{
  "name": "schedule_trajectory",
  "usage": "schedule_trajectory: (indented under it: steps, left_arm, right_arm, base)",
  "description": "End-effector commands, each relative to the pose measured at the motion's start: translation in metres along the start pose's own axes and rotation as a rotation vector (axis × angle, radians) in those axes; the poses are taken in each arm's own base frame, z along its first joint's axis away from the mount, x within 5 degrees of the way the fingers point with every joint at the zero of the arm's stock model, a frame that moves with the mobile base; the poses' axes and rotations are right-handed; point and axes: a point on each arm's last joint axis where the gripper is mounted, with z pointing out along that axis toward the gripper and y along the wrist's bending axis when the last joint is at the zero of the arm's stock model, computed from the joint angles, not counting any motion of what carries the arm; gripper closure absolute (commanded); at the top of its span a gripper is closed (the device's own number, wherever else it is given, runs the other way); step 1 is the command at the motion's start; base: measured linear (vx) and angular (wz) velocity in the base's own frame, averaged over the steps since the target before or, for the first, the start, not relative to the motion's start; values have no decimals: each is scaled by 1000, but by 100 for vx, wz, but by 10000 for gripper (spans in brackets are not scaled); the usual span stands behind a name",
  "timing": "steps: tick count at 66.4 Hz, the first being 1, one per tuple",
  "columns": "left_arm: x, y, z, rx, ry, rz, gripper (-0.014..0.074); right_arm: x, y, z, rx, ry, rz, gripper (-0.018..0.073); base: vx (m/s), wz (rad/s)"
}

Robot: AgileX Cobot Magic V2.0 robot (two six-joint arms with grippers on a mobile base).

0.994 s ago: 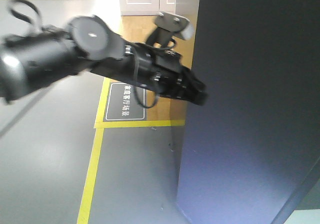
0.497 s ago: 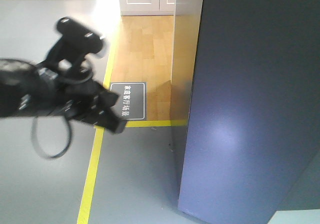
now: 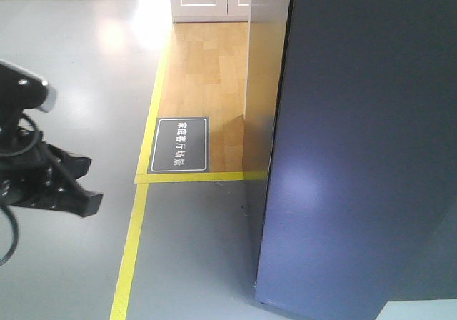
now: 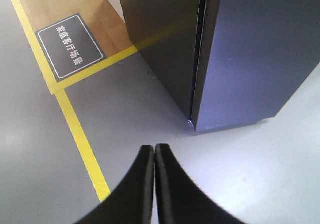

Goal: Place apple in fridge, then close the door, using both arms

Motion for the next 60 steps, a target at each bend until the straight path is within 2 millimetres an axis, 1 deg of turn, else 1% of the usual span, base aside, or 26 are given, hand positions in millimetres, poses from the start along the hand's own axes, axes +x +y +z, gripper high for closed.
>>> schedule_trajectory:
  steps: [1,11,19,28,36,45,49,55,60]
  left_arm:
    - [-7,0,-17,5,-125,-14,603]
    - [-4,1,-22,7,-150,-13,603]
    - [-3,1,-21,6,-145,-13,603]
    - [-3,1,-21,6,-138,-13,603]
    - [-3,1,-21,6,-138,-13,603]
    - [-3,1,-21,6,-138,-13,603]
    - [-3,1,-21,6,-138,-13,603]
    - [-3,1,-21,6,-138,-13,603]
    - [-3,1,-21,6,-138,-13,603]
  right_arm:
    - [-14,0,-3,19,-109,-13,-35]
    - [-23,-13,-1,133,-161,-6,-15]
    - [-32,-30,10,252,-120,71,53]
    - [-45,-47,23,362,-33,46,194]
    - [-58,-58,34,420,35,1,361]
    - [-67,-68,47,450,49,-32,522]
    - [-71,-70,51,457,27,-48,570]
    - [-78,-74,58,456,-5,-58,571]
    - [-86,-77,65,457,14,-56,569]
  base:
    - [0,0]
    - [0,0]
    - [0,0]
    - [0,0]
    - [0,0]
    - [0,0]
    - [0,0]
    - [0,0]
    - [0,0]
